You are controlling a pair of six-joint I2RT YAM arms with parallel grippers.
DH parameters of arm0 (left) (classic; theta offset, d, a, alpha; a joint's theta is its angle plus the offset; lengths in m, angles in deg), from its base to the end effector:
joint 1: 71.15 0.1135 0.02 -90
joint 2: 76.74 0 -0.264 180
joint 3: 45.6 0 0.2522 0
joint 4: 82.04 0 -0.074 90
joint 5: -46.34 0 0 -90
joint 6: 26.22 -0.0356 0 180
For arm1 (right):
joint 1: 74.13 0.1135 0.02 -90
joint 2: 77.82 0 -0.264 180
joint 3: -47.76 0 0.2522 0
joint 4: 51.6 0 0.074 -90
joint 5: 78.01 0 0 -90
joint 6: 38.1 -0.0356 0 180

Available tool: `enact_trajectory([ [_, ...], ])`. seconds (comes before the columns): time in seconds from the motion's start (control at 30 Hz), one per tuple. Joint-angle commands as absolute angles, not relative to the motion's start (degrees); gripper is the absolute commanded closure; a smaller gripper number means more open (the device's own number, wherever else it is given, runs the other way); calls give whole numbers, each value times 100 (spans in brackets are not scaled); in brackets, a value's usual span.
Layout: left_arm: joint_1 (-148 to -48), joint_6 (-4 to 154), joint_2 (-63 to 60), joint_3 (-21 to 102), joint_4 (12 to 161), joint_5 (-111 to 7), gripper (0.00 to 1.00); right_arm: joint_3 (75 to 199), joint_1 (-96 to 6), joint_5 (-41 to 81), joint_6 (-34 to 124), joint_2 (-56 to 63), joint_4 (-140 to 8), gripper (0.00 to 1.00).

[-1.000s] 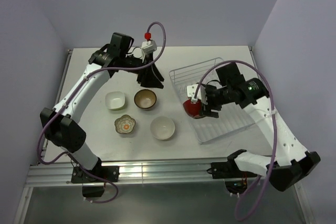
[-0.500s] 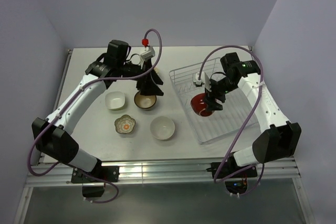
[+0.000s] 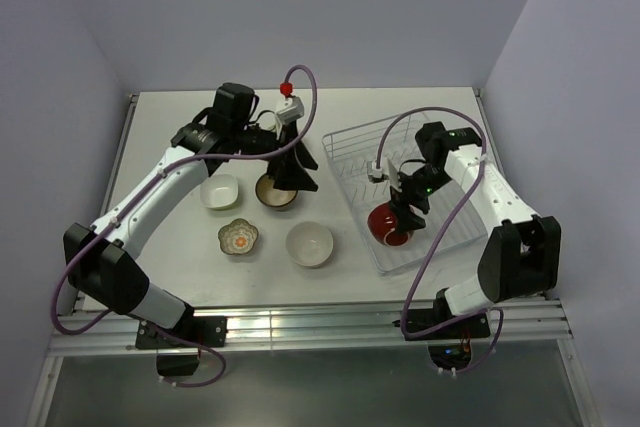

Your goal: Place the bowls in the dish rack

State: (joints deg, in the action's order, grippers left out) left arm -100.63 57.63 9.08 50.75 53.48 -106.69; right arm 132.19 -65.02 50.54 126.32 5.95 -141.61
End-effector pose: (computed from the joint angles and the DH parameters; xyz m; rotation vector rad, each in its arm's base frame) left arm 0.2660 -0.1868 0.3725 1.2325 1.7032 -1.4152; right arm 0.2381 0.0606 0.2770 -1.7781 1.9832 0.7761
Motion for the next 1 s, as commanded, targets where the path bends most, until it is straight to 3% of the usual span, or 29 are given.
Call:
enact_trajectory([
  [0.0,-10112,5868,746,5025,5564,-10694,22,13131,-6551,5234,12784,594,-14825,100],
  [0.37,-10192,6035,807,4823,5792,-10694,22,12682,-6542,5137,12907,761,-14833,99],
  [0.5,-10227,6018,860,4858,5775,-10677,21,12743,-6542,5093,12855,1024,-14833,92],
  [0.73,-10236,5930,913,4885,5678,-10764,22,13007,-6551,5145,12731,1499,-14825,55],
  [0.77,-10236,5930,904,4867,5660,-10765,22,13060,-6551,5146,12723,1543,-14825,44],
  [0.8,-10236,5921,904,4858,5660,-10765,22,13078,-6551,5146,12696,1605,-14825,42],
  [0.9,-10244,5895,869,4806,5687,-10738,22,13183,-6551,5154,12661,1693,-14825,22],
  [0.97,-10244,5869,869,4797,5687,-10738,21,13244,-6551,5119,12644,1754,-14825,19],
])
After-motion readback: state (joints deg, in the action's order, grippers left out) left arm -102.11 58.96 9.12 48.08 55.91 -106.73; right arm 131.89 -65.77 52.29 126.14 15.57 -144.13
